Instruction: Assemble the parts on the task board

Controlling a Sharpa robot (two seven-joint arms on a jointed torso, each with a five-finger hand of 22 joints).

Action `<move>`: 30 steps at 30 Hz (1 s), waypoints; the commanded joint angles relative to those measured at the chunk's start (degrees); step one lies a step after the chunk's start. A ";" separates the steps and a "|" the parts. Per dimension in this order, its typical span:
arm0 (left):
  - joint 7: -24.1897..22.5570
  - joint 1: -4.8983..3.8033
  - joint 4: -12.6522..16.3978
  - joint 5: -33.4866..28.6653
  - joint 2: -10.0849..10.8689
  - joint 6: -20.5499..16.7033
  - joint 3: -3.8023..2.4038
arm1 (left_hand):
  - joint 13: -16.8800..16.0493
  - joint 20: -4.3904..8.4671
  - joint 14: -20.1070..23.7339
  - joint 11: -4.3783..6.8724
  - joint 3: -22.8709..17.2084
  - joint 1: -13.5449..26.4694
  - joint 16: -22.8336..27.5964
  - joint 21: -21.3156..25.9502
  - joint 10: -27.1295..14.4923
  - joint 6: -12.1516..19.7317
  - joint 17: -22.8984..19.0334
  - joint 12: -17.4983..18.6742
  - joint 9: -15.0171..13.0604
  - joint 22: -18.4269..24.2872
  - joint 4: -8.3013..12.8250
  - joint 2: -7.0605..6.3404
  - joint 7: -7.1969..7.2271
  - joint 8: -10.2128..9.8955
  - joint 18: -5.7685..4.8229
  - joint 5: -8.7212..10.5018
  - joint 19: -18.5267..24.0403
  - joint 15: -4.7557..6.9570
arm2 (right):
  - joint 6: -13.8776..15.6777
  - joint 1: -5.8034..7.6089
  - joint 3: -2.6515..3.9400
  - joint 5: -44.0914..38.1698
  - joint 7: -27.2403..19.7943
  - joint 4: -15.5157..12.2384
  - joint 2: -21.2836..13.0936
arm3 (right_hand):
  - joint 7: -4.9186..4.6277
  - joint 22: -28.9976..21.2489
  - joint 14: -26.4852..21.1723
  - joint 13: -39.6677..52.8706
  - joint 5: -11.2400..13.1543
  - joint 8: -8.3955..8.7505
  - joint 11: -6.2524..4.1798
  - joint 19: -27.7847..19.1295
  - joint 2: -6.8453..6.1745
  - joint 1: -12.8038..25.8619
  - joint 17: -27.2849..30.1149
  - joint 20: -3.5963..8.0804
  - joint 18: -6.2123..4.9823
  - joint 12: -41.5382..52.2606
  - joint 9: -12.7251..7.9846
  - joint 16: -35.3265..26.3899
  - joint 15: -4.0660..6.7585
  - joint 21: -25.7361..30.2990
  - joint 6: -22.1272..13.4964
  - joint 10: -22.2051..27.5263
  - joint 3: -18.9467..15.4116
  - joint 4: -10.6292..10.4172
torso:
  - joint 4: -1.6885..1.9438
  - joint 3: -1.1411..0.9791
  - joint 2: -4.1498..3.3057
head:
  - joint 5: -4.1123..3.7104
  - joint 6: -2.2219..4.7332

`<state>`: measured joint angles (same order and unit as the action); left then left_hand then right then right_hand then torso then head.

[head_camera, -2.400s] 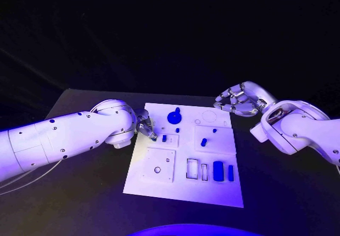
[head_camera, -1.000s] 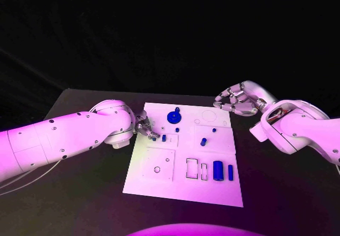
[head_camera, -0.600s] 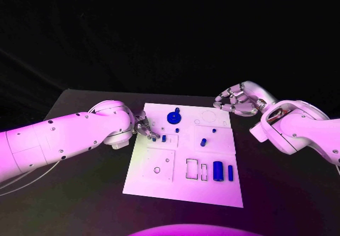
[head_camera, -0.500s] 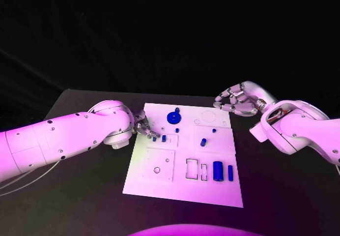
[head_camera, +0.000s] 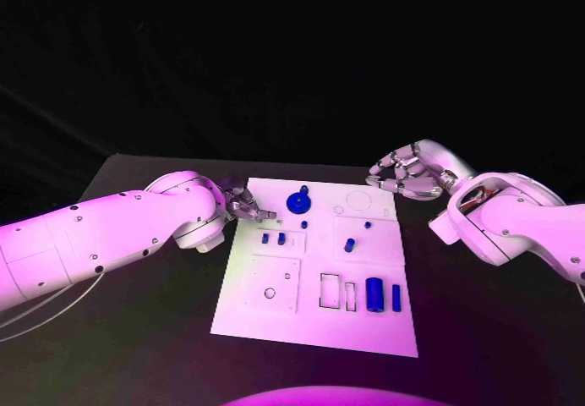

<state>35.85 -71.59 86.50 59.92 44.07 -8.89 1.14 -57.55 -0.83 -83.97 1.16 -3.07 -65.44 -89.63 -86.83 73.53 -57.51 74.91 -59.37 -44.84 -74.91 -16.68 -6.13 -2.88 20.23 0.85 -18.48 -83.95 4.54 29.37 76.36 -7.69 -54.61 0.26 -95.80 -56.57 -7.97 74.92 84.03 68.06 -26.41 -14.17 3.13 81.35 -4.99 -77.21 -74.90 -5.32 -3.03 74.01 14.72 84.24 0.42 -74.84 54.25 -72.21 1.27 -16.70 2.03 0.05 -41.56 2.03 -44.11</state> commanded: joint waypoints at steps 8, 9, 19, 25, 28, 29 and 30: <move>-21.56 0.21 1.26 0.30 -1.35 -11.12 0.32 | 19.26 -4.02 7.17 -4.65 -6.92 -17.19 21.04 21.81 -19.36 7.01 -5.59 21.99 7.33 8.24 1.75 -2.03 -4.90 -5.25 5.73 -0.22 12.81 -4.36 | -0.10 -0.03 0.00 -0.27 -0.53 0.22 0.02 | 0.23 6.38 3.78 -0.14 -0.31 -0.19 0.00 -0.29 -0.06 0.45 -6.33 0.04 -0.66 -0.26 0.08 -0.21 0.55 0.26 -0.35 0.43 -0.37 0.17 | -0.06 0.04 -0.02 | -0.59 0.61; -23.18 0.39 1.31 1.53 -1.62 -11.66 0.37 | 20.60 -4.38 8.62 -4.87 -7.66 -18.27 22.90 24.24 -19.65 6.92 -7.35 23.12 8.43 10.21 1.62 -2.77 -5.07 -5.63 6.24 -0.12 14.67 -4.68 | -0.11 -0.03 0.00 -0.26 -0.54 0.23 0.03 | 0.23 6.38 3.78 -0.14 -0.31 -0.19 0.00 -0.29 -0.06 0.45 -6.33 0.04 -0.66 -0.26 0.08 -0.21 0.55 0.26 -0.35 0.43 -0.37 0.17 | -0.06 0.03 0.00 | -0.64 0.65; -28.50 1.91 -0.65 16.62 -4.90 -11.50 0.67 | 31.61 -5.16 10.07 -5.28 -11.40 -22.51 25.16 26.87 -18.80 3.82 -12.75 30.96 17.72 11.47 0.83 -6.35 -4.40 -8.27 6.66 0.21 15.66 -5.01 | -0.18 -0.04 0.00 -0.22 -0.54 0.21 0.14 | 0.23 6.39 3.78 -0.12 -0.35 -0.19 -0.01 -0.28 -0.03 0.42 -6.33 0.04 -0.66 -0.25 0.08 -0.20 0.55 0.25 -0.35 0.41 -0.36 0.20 | -0.06 0.00 -0.09 | -1.13 1.06; -27.62 2.40 -1.83 23.84 -6.57 -8.66 1.13 | 36.62 -5.47 9.39 -5.97 -11.72 -22.48 24.18 23.71 -18.78 2.46 -14.40 35.24 21.26 8.40 0.77 -7.23 -4.25 -9.56 5.95 0.20 13.24 -5.54 | -0.20 -0.05 0.00 -0.21 -0.53 0.20 0.18 | 0.23 6.39 3.78 -0.12 -0.35 -0.19 -0.01 -0.28 -0.03 0.42 -6.33 0.04 -0.66 -0.25 0.08 -0.20 0.55 0.25 -0.35 0.41 -0.36 0.20 | -0.11 0.03 -0.13 | -1.29 1.05; -26.87 2.54 -2.20 26.14 -7.15 -7.25 1.23 | 38.40 -5.68 8.92 -6.38 -11.61 -22.33 23.41 22.19 -18.81 1.89 -14.69 36.84 22.44 6.95 0.76 -7.36 -4.16 -9.97 5.61 0.25 12.16 -5.72 | -0.19 -0.05 0.00 -0.21 -0.54 0.18 0.18 | 0.23 6.39 3.78 -0.12 -0.35 -0.19 -0.01 -0.28 -0.03 0.42 -6.33 0.04 -0.66 -0.25 0.08 -0.20 0.55 0.25 -0.35 0.41 -0.36 0.20 | -0.12 0.02 -0.17 | -1.37 1.03; -26.57 2.57 -2.38 26.87 -7.35 -6.72 1.25 | 38.85 -5.72 8.55 -6.45 -11.57 -22.33 22.84 21.39 -18.73 1.70 -14.41 37.21 22.77 6.24 0.80 -7.38 -4.08 -10.08 5.44 0.25 11.60 -5.74 | -0.18 -0.05 0.00 -0.21 -0.54 0.18 0.19 | 0.23 6.39 3.78 -0.12 -0.35 -0.19 -0.01 -0.28 -0.03 0.42 -6.33 0.04 -0.66 -0.25 0.08 -0.20 0.55 0.25 -0.35 0.41 -0.36 0.20 | -0.14 0.02 -0.20 | -1.38 1.04; -26.25 2.59 -2.60 27.53 -7.57 -6.20 1.27 | 39.33 -5.76 8.23 -6.51 -11.52 -22.33 22.33 20.74 -18.67 1.53 -14.23 37.62 23.14 5.66 0.83 -7.40 -4.00 -10.24 5.30 0.25 11.13 -5.79 | -0.17 -0.05 0.00 -0.21 -0.55 0.18 0.20 | 0.23 6.39 3.78 -0.12 -0.35 -0.19 -0.01 -0.28 -0.03 0.42 -6.33 0.04 -0.66 -0.25 0.08 -0.20 0.55 0.25 -0.35 0.41 -0.36 0.20 | -0.15 0.02 -0.23 | -1.38 1.06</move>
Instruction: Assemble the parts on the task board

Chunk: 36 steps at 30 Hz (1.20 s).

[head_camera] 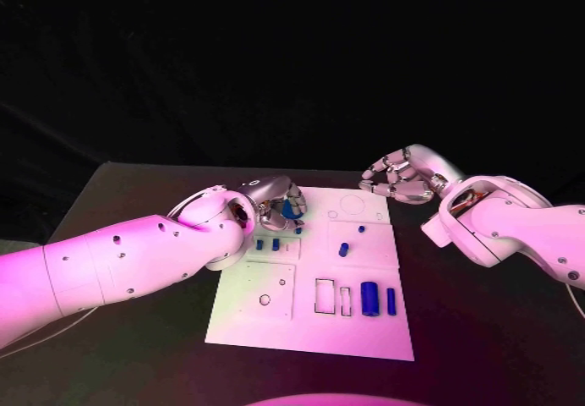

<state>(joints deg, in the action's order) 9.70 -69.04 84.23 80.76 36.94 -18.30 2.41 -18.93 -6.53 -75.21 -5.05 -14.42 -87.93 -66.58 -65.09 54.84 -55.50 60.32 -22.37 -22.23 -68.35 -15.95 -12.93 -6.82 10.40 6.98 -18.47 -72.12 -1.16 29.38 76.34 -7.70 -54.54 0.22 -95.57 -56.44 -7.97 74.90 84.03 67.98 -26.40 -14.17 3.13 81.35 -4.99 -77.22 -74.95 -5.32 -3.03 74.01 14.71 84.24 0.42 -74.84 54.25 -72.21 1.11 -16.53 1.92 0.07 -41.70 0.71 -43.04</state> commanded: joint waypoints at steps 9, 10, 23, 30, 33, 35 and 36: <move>1.92 0.11 -2.13 9.61 -2.06 7.43 0.05 | 2.70 -0.24 -1.31 -0.53 0.00 0.06 -2.32 -2.56 0.33 -1.63 0.50 2.32 2.14 -2.39 0.21 -0.40 0.02 -1.10 -1.13 0.25 -1.69 -0.27 | -0.17 -0.04 0.00 -0.28 -0.52 -0.08 0.16 | 0.23 6.40 3.78 -0.05 -0.35 -0.19 -0.01 -0.28 -0.03 0.43 -6.29 0.04 -0.66 -0.25 0.09 -0.20 0.55 0.25 -0.35 0.41 -0.20 0.04 | -0.01 0.01 -0.03 | -0.18 0.08; 2.00 0.12 -2.27 9.70 -2.21 7.70 0.05 | 2.79 -0.24 -1.39 -0.51 -0.01 0.06 -2.47 -2.72 0.41 -1.73 0.59 2.38 2.22 -2.53 0.21 -0.36 0.00 -1.12 -1.17 0.25 -1.80 -0.27 | -0.17 -0.04 0.00 -0.28 -0.52 -0.08 0.16 | 0.23 6.40 3.78 -0.05 -0.35 -0.19 -0.01 -0.28 -0.03 0.43 -6.29 0.04 -0.66 -0.25 0.09 -0.20 0.55 0.25 -0.35 0.41 -0.20 0.04 | 0.04 -0.01 -0.02 | -0.22 0.09; 2.35 0.13 -4.19 9.96 -3.66 9.77 0.16 | 4.00 -0.24 -1.69 -0.41 -0.24 -0.22 -3.36 -3.18 1.14 -2.48 0.47 3.31 3.27 -3.06 0.31 0.04 -0.32 -1.62 -1.23 0.21 -2.00 -0.20 | -0.07 -0.04 0.00 -0.29 -0.52 -0.16 0.26 | 0.25 6.41 3.79 -0.05 -0.47 -0.21 -0.03 -0.27 0.04 0.36 -6.32 0.05 -0.66 -0.24 0.09 -0.19 0.56 0.27 -0.37 0.41 -0.20 0.10 | -0.02 -0.01 -0.02 | -0.19 -0.05; 2.33 0.13 -4.90 9.97 -4.09 9.94 0.19 | 5.05 -0.11 -2.03 -0.21 -1.23 -1.10 -4.32 -4.14 2.49 -2.73 0.63 3.96 4.30 -4.00 0.64 0.52 -0.61 -2.35 -1.43 0.18 -2.56 -0.01 | -0.07 -0.04 0.00 -0.29 -0.48 -0.22 0.26 | 0.25 6.41 3.79 -0.05 -0.47 -0.21 -0.03 -0.27 0.04 0.36 -6.32 0.05 -0.66 -0.24 0.09 -0.19 0.56 0.27 -0.37 0.41 -0.20 0.10 | -0.02 0.00 -0.05 | -0.21 -0.10; 2.17 0.14 -5.13 9.99 -4.28 10.10 0.21 | 5.57 -0.01 -2.32 -0.07 -1.95 -1.54 -4.95 -4.85 3.38 -2.97 0.90 4.29 4.79 -4.67 0.82 0.72 -0.69 -2.70 -1.58 0.21 -3.00 0.10 | -0.07 -0.04 0.00 -0.29 -0.46 -0.25 0.24 | 0.25 6.41 3.79 -0.05 -0.47 -0.21 -0.03 -0.27 0.04 0.36 -6.32 0.05 -0.66 -0.24 0.09 -0.19 0.56 0.27 -0.37 0.41 -0.20 0.10 | -0.01 0.01 -0.09 | -0.28 -0.20; 2.00 0.16 -5.27 9.92 -4.43 10.21 0.25 | 5.82 0.04 -2.38 -0.02 -2.29 -1.72 -5.15 -5.02 3.74 -3.12 0.89 4.49 5.01 -4.85 0.92 0.75 -0.65 -2.84 -1.61 0.23 -3.09 0.15 | -0.08 -0.04 0.00 -0.30 -0.45 -0.26 0.25 | 0.25 6.41 3.79 -0.05 -0.47 -0.21 -0.03 -0.27 0.04 0.36 -6.32 0.05 -0.66 -0.24 0.09 -0.19 0.56 0.27 -0.37 0.41 -0.20 0.10 | 0.00 0.02 -0.09 | -0.29 -0.22; 1.89 0.18 -5.33 9.87 -4.50 10.25 0.27 | 5.95 0.06 -2.39 -0.01 -2.45 -1.80 -5.22 -5.05 3.90 -3.20 0.86 4.60 5.11 -4.89 0.96 0.77 -0.62 -2.91 -1.62 0.24 -3.08 0.16 | -0.09 -0.04 0.00 -0.30 -0.44 -0.26 0.25 | 0.25 6.41 3.79 -0.05 -0.47 -0.21 -0.03 -0.27 0.04 0.36 -6.32 0.05 -0.66 -0.24 0.09 -0.19 0.56 0.27 -0.37 0.41 -0.20 0.10 | 0.02 0.03 -0.06 | -0.33 -0.29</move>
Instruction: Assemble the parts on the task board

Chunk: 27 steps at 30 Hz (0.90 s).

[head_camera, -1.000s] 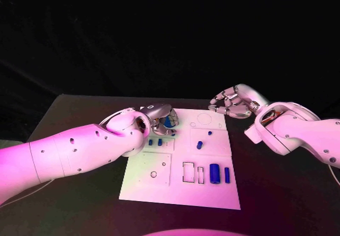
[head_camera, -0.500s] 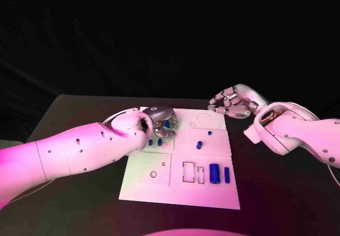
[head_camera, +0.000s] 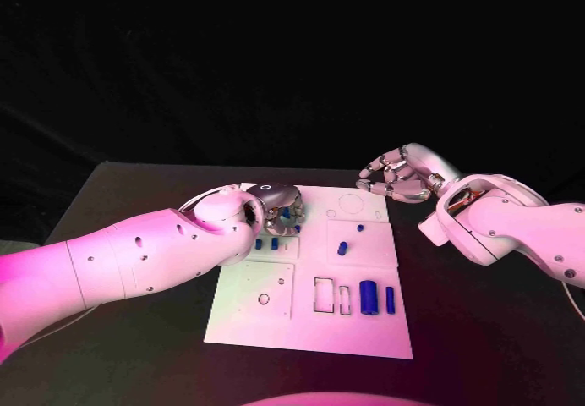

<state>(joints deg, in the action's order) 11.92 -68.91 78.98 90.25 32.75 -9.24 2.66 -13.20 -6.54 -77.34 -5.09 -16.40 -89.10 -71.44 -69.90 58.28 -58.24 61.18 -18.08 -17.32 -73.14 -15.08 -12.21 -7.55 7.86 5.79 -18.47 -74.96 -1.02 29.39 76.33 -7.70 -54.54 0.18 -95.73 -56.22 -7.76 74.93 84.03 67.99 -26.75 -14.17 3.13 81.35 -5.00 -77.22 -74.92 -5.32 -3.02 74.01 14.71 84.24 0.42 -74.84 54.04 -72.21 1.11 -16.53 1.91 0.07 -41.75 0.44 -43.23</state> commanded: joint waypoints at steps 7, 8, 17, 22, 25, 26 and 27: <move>-0.64 0.17 -0.22 -0.04 -0.52 1.51 0.10 | 0.83 0.17 -0.29 0.15 -1.30 -0.91 -0.70 -0.26 1.34 -0.85 -0.18 0.84 0.71 -0.21 0.33 0.09 0.10 -0.74 -0.40 0.31 -0.12 0.14 | -0.14 -0.03 0.00 -0.30 -0.38 -0.11 0.08 | 0.05 6.40 3.79 0.03 -0.19 -0.23 -0.04 -0.25 0.09 0.32 -6.34 0.06 -0.65 -0.17 0.09 -0.19 0.57 0.25 -0.15 0.33 -0.20 0.13 | 0.02 0.00 0.01 | -0.04 -0.33; -0.65 0.18 -0.23 -0.08 -0.52 1.58 0.11 | 0.89 0.18 -0.32 0.16 -1.38 -0.92 -0.76 -0.35 1.43 -0.90 -0.16 0.89 0.76 -0.29 0.34 0.10 0.09 -0.77 -0.42 0.31 -0.17 0.14 | -0.14 -0.03 0.00 -0.31 -0.37 -0.11 0.08 | 0.05 6.40 3.79 0.03 -0.19 -0.23 -0.04 -0.25 0.09 0.32 -6.34 0.06 -0.65 -0.17 0.09 -0.19 0.57 0.25 -0.15 0.33 -0.20 0.13 | 0.02 0.00 0.03 | -0.05 -0.31; -0.45 0.21 -0.41 -0.16 -0.59 2.46 0.14 | 1.22 0.25 -0.64 0.26 -1.82 -0.93 -1.35 -0.96 2.08 -1.18 0.28 1.16 1.08 -0.86 0.49 0.06 0.09 -1.00 -0.57 0.38 -0.56 0.22 | -0.08 -0.03 0.00 -0.31 -0.43 -0.14 0.08 | 0.05 6.40 3.79 0.03 -0.19 -0.23 -0.04 -0.25 0.09 0.32 -6.34 0.06 -0.65 -0.17 0.09 -0.19 0.57 0.25 -0.15 0.33 -0.20 0.13 | 0.02 -0.01 0.03 | -0.09 -0.33; -0.25 0.23 -0.69 -0.17 -0.77 3.14 0.15 | 1.62 0.37 -0.86 0.44 -2.60 -1.22 -1.79 -1.42 2.93 -1.87 0.36 1.51 1.40 -1.32 0.85 0.39 0.09 -1.11 -0.66 0.41 -0.84 0.37 | -0.10 -0.03 0.01 -0.31 -0.43 -0.19 0.06 | 0.05 6.40 3.79 0.03 -0.19 -0.23 -0.04 -0.25 0.09 0.32 -6.34 0.06 -0.65 -0.17 0.09 -0.19 0.57 0.25 -0.15 0.33 -0.20 0.13 | -0.01 -0.01 0.01 | -0.09 -0.38; -0.20 0.27 -0.89 -0.18 -0.89 3.49 0.16 | 1.94 0.54 -1.43 0.66 -3.44 -1.56 -2.55 -2.17 4.01 -2.78 1.05 1.92 1.62 -1.99 1.32 0.77 0.13 -1.10 -0.82 0.45 -1.35 0.57 | -0.12 -0.03 0.01 -0.32 -0.43 -0.24 0.05 | 0.05 6.40 3.79 0.03 -0.19 -0.23 -0.04 -0.25 0.09 0.32 -6.34 0.06 -0.65 -0.17 0.09 -0.19 0.57 0.25 -0.15 0.33 -0.20 0.13 | -0.04 -0.01 0.00 | -0.11 -0.40; -0.20 0.28 -0.94 -0.19 -0.92 3.55 0.16 | 2.05 0.59 -1.53 0.70 -3.70 -1.65 -2.68 -2.30 4.26 -3.01 1.12 2.10 1.69 -2.11 1.46 0.88 0.14 -1.13 -0.85 0.49 -1.43 0.62 | -0.13 -0.03 0.01 -0.32 -0.43 -0.24 0.05 | 0.05 6.40 3.79 0.03 -0.19 -0.23 -0.04 -0.25 0.09 0.32 -6.34 0.06 -0.65 -0.17 0.09 -0.19 0.57 0.25 -0.15 0.33 -0.20 0.13 | -0.04 -0.01 -0.01 | -0.11 -0.44; -0.19 0.29 -1.00 -0.20 -0.94 3.63 0.16 | 2.18 0.65 -1.69 0.75 -4.01 -1.72 -2.88 -2.46 4.58 -3.25 1.28 2.34 1.77 -2.26 1.60 1.02 0.14 -1.18 -0.88 0.54 -1.53 0.67 | -0.12 -0.03 0.01 -0.32 -0.43 -0.25 0.05 | 0.05 6.40 3.79 0.03 -0.19 -0.23 -0.04 -0.25 0.09 0.32 -6.34 0.06 -0.65 -0.17 0.09 -0.19 0.57 0.25 -0.15 0.33 -0.20 0.13 | -0.01 -0.02 0.01 | -0.14 -0.48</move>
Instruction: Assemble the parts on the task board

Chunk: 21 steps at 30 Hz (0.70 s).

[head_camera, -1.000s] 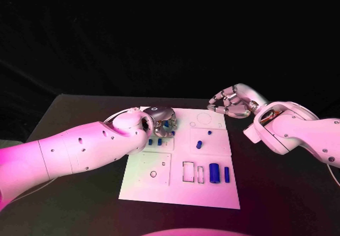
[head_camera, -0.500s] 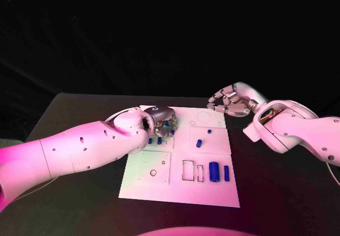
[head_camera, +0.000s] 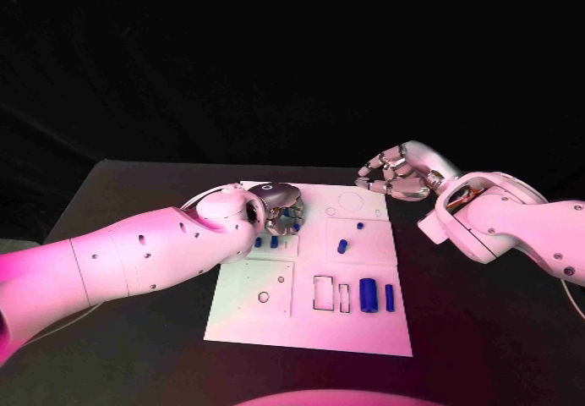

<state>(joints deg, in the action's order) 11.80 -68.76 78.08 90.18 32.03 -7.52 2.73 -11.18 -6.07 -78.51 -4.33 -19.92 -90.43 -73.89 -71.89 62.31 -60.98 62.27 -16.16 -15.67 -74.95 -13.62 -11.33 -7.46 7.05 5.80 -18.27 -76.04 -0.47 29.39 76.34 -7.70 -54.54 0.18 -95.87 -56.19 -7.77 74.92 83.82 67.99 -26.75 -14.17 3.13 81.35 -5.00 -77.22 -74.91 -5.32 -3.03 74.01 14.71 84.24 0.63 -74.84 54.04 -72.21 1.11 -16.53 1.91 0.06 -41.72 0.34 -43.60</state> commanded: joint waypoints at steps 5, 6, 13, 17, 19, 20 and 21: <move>0.03 0.18 -0.34 -0.16 -0.26 2.12 0.09 | 0.65 0.39 -0.96 0.19 -1.66 -0.48 -0.93 -1.11 2.00 -1.62 0.42 1.45 0.42 -1.06 0.79 0.47 0.11 -0.52 -1.04 0.53 -0.85 0.32 | -0.12 -0.03 0.01 -0.32 -0.44 -0.13 0.03 | 0.05 6.42 4.00 0.03 -0.19 -0.23 -0.04 -0.25 0.09 0.32 -6.36 0.06 -0.65 -0.17 0.10 -0.19 0.36 0.25 -0.15 0.33 -0.20 0.13 | 0.02 -0.01 0.01 | -0.05 -0.13; 0.05 0.18 -0.38 -0.21 -0.26 2.12 0.09 | 0.78 0.43 -1.06 0.21 -1.88 -0.35 -1.03 -1.31 2.36 -1.86 0.44 1.77 0.51 -1.24 0.93 0.46 0.13 -0.59 -1.08 0.56 -0.98 0.37 | -0.12 -0.03 0.01 -0.32 -0.44 -0.13 0.03 | 0.05 6.42 4.00 0.03 -0.19 -0.23 -0.04 -0.25 0.09 0.32 -6.36 0.06 -0.65 -0.17 0.10 -0.19 0.36 0.25 -0.15 0.33 -0.20 0.13 | 0.02 0.00 0.02 | -0.03 -0.12; 0.01 0.24 -0.45 -0.73 -0.24 1.71 0.09 | 1.22 0.54 -1.43 0.31 -2.53 0.28 -1.44 -3.31 3.44 -2.50 0.57 3.01 0.89 -2.94 1.44 0.35 0.14 -0.99 -1.60 0.66 -2.46 0.46 | -0.10 -0.03 0.01 -0.32 -0.47 -0.14 0.04 | 0.07 6.41 4.00 0.11 -0.28 -0.27 -0.05 -0.26 0.17 0.26 -6.33 0.06 -0.66 -0.09 0.11 -0.22 0.37 0.30 -0.12 0.25 -0.19 0.16 | 0.03 0.00 0.05 | 0.05 -0.07; -0.55 0.27 -0.32 -1.46 -0.05 -0.42 0.07 | 1.42 0.57 -1.58 0.32 -2.82 0.70 -1.61 -3.79 3.96 -2.84 0.57 3.70 1.09 -3.38 1.73 0.22 0.14 -1.23 -1.71 0.65 -2.79 0.47 | -0.08 -0.03 0.01 -0.32 -0.48 -0.14 0.04 | 0.07 6.41 4.00 0.11 -0.28 -0.27 -0.05 -0.26 0.17 0.26 -6.33 0.06 -0.66 -0.09 0.11 -0.22 0.37 0.30 -0.12 0.25 -0.19 0.16 | -0.01 -0.01 0.04 | 0.11 0.01; -0.98 0.31 -0.12 -2.03 0.15 -2.10 0.03 | 1.54 0.63 -2.12 0.35 -3.20 0.90 -2.11 -4.98 4.48 -3.20 1.14 4.21 1.25 -4.36 2.05 0.10 0.17 -1.38 -2.02 0.56 -3.73 0.55 | -0.06 -0.03 0.01 -0.33 -0.49 -0.13 0.04 | 0.07 6.39 3.99 0.12 -0.30 -0.28 -0.06 -0.27 0.20 0.24 -6.30 0.07 -0.67 -0.08 0.11 -0.24 0.38 0.33 -0.10 0.23 -0.19 0.16 | -0.01 -0.01 0.05 | 0.23 0.12; -1.14 0.32 -0.01 -2.26 0.26 -2.68 0.00 | 1.56 0.65 -2.23 0.39 -3.30 0.94 -2.20 -5.19 4.63 -3.31 1.23 4.33 1.28 -4.53 2.15 0.05 0.16 -1.41 -2.07 0.55 -3.89 0.57 | -0.05 -0.03 0.01 -0.33 -0.49 -0.12 0.03 | 0.07 6.39 3.99 0.13 -0.32 -0.29 -0.06 -0.27 0.21 0.24 -6.29 0.07 -0.67 -0.07 0.12 -0.25 0.38 0.34 -0.09 0.22 -0.19 0.17 | 0.00 0.00 0.06 | 0.22 0.14; -1.21 0.33 0.06 -2.38 0.32 -2.95 -0.01 | 1.57 0.66 -2.30 0.41 -3.37 0.97 -2.25 -5.30 4.73 -3.39 1.26 4.41 1.30 -4.62 2.21 0.01 0.15 -1.43 -2.10 0.55 -3.98 0.58 | -0.05 -0.03 0.01 -0.33 -0.49 -0.12 0.03 | 0.07 6.39 3.99 0.13 -0.32 -0.29 -0.06 -0.27 0.21 0.24 -6.29 0.07 -0.67 -0.07 0.12 -0.25 0.38 0.34 -0.09 0.22 -0.19 0.17 | 0.01 0.00 0.05 | 0.21 0.16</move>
<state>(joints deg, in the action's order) 11.53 -68.54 77.94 89.34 32.30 -8.33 2.69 -9.64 -5.35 -80.51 -3.82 -23.11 -89.81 -75.90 -77.13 66.71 -64.09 63.50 -11.83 -14.39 -74.94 -11.36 -11.33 -7.25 5.92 4.84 -17.95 -79.70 0.10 29.39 76.34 -7.70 -54.54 0.18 -95.92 -56.18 -7.77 74.90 83.82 68.05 -26.75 -14.17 3.13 81.35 -5.00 -77.22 -74.90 -5.32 -3.03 74.01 14.74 84.24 0.63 -74.84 54.04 -72.21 1.11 -16.53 1.92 0.05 -41.68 0.51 -43.55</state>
